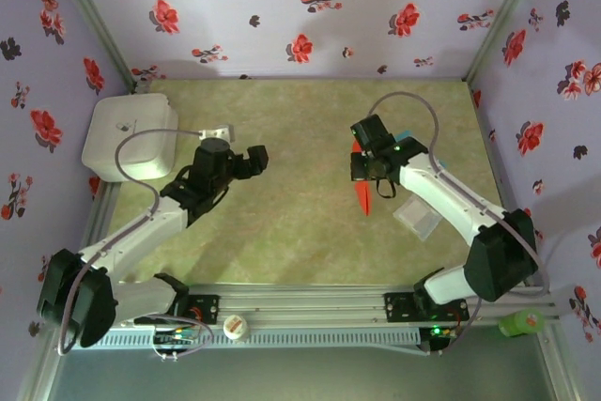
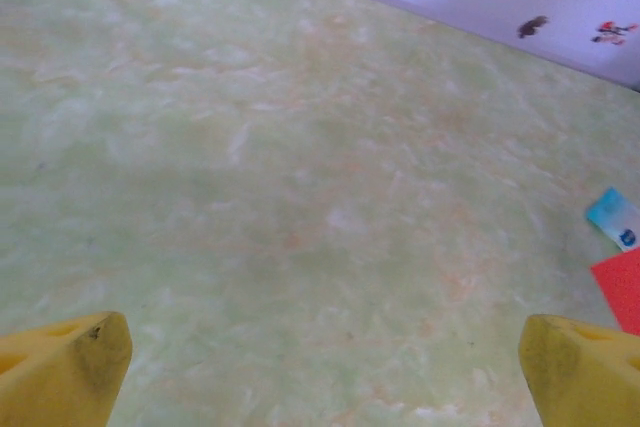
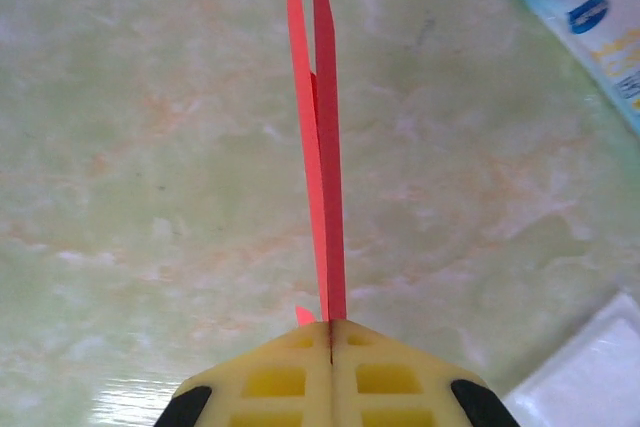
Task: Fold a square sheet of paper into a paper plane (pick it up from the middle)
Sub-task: Turn over the paper at the center of the table.
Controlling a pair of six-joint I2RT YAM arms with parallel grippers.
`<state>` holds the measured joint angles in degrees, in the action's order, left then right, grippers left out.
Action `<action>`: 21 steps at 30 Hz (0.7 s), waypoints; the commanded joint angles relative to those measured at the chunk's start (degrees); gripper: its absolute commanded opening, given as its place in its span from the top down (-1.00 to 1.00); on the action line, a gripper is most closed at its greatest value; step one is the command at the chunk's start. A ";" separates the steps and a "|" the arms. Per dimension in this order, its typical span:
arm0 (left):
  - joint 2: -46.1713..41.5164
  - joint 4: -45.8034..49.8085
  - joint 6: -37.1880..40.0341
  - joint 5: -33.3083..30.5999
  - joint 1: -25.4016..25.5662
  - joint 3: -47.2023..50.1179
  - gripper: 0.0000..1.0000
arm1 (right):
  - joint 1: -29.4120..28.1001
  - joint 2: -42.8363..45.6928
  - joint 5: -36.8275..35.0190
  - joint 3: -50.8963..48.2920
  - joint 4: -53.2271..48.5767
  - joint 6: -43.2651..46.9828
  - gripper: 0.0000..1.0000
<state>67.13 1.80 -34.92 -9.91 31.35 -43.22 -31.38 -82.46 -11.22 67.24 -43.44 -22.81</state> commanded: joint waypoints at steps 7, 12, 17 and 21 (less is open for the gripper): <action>-5.76 -1.92 -8.59 7.27 -6.61 6.97 -0.99 | -5.83 -10.08 -19.92 7.84 -12.77 1.26 1.00; -6.56 -0.08 -8.43 6.16 -7.09 6.72 -0.99 | -9.05 -17.45 -28.45 10.63 -15.00 -5.04 1.00; -8.73 2.71 -8.81 2.62 -7.31 6.66 -0.99 | -12.65 -25.71 -30.38 13.46 -14.85 -8.71 1.00; -11.04 7.96 -10.43 -0.28 -7.71 6.13 -0.99 | -14.96 -32.07 -25.21 18.81 -16.38 -9.51 1.00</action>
<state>58.02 5.10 -43.51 -6.83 24.32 -36.58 -44.80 -112.33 -37.17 82.78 -57.52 -29.26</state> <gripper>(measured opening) 0.996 0.047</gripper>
